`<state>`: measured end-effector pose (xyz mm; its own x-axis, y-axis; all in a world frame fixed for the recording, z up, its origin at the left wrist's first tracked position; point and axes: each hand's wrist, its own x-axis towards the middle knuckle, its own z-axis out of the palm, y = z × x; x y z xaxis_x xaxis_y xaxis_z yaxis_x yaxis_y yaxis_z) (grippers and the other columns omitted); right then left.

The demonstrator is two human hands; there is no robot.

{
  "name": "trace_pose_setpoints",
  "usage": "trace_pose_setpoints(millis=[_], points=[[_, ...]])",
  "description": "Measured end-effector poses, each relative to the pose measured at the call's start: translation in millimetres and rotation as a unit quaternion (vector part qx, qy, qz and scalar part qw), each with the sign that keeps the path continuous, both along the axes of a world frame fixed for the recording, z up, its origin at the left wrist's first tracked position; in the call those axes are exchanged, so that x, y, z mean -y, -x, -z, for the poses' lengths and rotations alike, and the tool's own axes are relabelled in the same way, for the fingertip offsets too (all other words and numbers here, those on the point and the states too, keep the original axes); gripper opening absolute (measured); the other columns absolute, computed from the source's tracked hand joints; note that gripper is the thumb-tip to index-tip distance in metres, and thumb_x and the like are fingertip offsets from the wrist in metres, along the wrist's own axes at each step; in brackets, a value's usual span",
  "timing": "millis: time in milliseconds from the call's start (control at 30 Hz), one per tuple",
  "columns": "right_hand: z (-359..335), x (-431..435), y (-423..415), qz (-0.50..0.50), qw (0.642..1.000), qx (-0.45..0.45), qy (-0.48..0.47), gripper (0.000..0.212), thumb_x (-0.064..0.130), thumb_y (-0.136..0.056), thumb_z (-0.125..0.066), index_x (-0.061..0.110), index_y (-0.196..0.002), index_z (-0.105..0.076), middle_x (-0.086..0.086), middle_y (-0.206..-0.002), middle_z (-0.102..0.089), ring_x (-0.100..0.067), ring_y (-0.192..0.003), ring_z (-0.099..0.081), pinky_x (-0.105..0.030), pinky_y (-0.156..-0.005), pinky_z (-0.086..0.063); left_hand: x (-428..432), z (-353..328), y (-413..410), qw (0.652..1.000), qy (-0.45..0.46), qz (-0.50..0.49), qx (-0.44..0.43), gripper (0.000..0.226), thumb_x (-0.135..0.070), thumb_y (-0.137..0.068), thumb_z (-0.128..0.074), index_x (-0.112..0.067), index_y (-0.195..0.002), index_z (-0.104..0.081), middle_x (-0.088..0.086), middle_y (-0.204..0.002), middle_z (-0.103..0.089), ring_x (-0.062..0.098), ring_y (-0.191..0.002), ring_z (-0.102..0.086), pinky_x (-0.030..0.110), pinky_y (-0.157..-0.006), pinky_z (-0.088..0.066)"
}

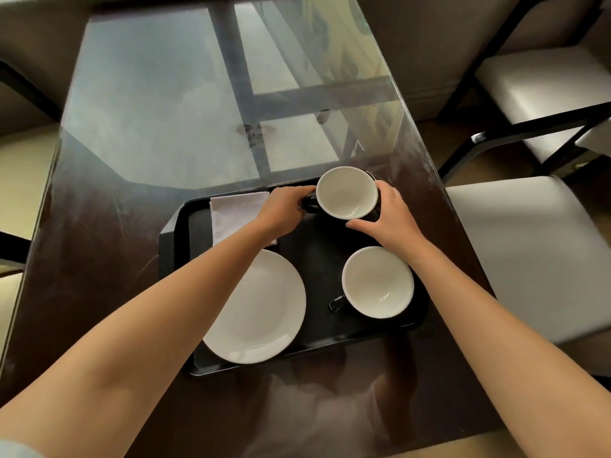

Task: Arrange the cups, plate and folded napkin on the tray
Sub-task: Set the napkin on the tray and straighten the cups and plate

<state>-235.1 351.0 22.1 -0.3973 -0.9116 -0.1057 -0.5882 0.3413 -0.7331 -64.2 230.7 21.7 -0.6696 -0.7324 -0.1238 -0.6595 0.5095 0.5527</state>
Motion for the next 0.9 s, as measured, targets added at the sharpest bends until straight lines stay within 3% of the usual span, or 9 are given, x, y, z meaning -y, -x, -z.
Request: trace_pose_setpoints(millis=[267, 433, 533, 600, 633, 733, 900], points=[[2.6, -1.4, -5.6, 0.017, 1.0, 0.0, -0.01, 0.083, 0.031, -0.067, -0.08, 0.012, -0.133, -0.034, -0.01, -0.135, -0.039, -0.023, -0.126, -0.037, -0.024, -0.096, -0.028, 4.0, 0.3, 1.1, 1.0, 0.006, 0.008, -0.004, 0.054, 0.004, -0.081, -0.053, -0.022, -0.128, -0.055, 0.011, -0.119, -0.067, 0.034, -0.111, -0.058, 0.026, -0.078, -0.036], [-10.7, -11.1, 4.4, -0.004, 0.998, 0.022, -0.058, 0.079, 0.04, -0.078, -0.069, 0.014, -0.141, -0.03, -0.009, -0.14, -0.041, -0.023, -0.129, -0.039, -0.037, -0.106, -0.036, -6.8, -9.3, -3.3, 0.996, -0.026, -0.079, -0.017, 0.052, -0.002, -0.083, -0.054, -0.014, -0.134, -0.047, 0.011, -0.128, -0.06, 0.03, -0.116, -0.055, 0.035, -0.096, -0.042], [-21.5, -39.1, 24.0, -0.012, 0.993, 0.057, -0.106, 0.055, 0.044, -0.089, -0.052, 0.022, -0.138, -0.041, -0.003, -0.133, -0.054, -0.016, -0.117, -0.052, -0.032, -0.099, -0.042, -51.5, -14.0, -23.9, 0.99, -0.026, -0.11, -0.086, 0.046, -0.017, -0.084, -0.063, -0.01, -0.128, -0.052, 0.01, -0.119, -0.064, 0.026, -0.103, -0.06, 0.028, -0.09, -0.044], [-23.9, -62.3, 29.6, -0.047, 0.984, 0.087, -0.15, 0.045, 0.043, -0.092, -0.044, 0.026, -0.134, -0.047, 0.003, -0.132, -0.056, -0.013, -0.117, -0.053, -0.033, -0.101, -0.041, -94.3, -17.0, -39.8, 0.986, -0.097, -0.042, -0.126, 0.058, -0.025, -0.077, -0.073, -0.013, -0.13, -0.052, 0.002, -0.118, -0.062, 0.016, -0.096, -0.059, 0.007, -0.084, -0.041], [-23.7, -72.1, 28.0, -0.065, 0.979, 0.098, -0.169, 0.042, 0.042, -0.094, -0.042, 0.028, -0.133, -0.048, 0.007, -0.131, -0.055, -0.011, -0.117, -0.052, -0.031, -0.099, -0.041, -111.8, -15.5, -45.1, 0.984, -0.129, -0.008, -0.125, 0.065, -0.027, -0.074, -0.076, -0.015, -0.132, -0.049, -0.001, -0.121, -0.059, 0.013, -0.099, -0.057, 0.003, -0.084, -0.038], [-19.9, -89.6, 18.0, -0.075, 0.975, 0.113, -0.175, 0.037, 0.038, -0.096, -0.041, 0.03, -0.13, -0.052, 0.016, -0.12, -0.054, -0.002, -0.111, -0.046, -0.023, -0.089, -0.035, -141.1, -6.0, -48.0, 0.98, -0.171, 0.028, -0.099, 0.075, -0.025, -0.074, -0.076, -0.024, -0.139, -0.039, -0.003, -0.134, -0.055, 0.012, -0.119, -0.053, 0.015, -0.097, -0.039], [-16.2, -95.9, 10.6, -0.019, 0.986, 0.123, -0.115, 0.027, 0.034, -0.093, -0.048, 0.033, -0.116, -0.063, 0.02, -0.1, -0.062, 0.006, -0.089, -0.054, -0.015, -0.073, -0.041, -145.7, -2.9, -42.9, 0.976, -0.188, -0.003, -0.106, 0.071, -0.014, -0.081, -0.069, -0.028, -0.141, -0.034, -0.002, -0.13, -0.06, 0.01, -0.117, -0.057, 0.018, -0.098, -0.042]])
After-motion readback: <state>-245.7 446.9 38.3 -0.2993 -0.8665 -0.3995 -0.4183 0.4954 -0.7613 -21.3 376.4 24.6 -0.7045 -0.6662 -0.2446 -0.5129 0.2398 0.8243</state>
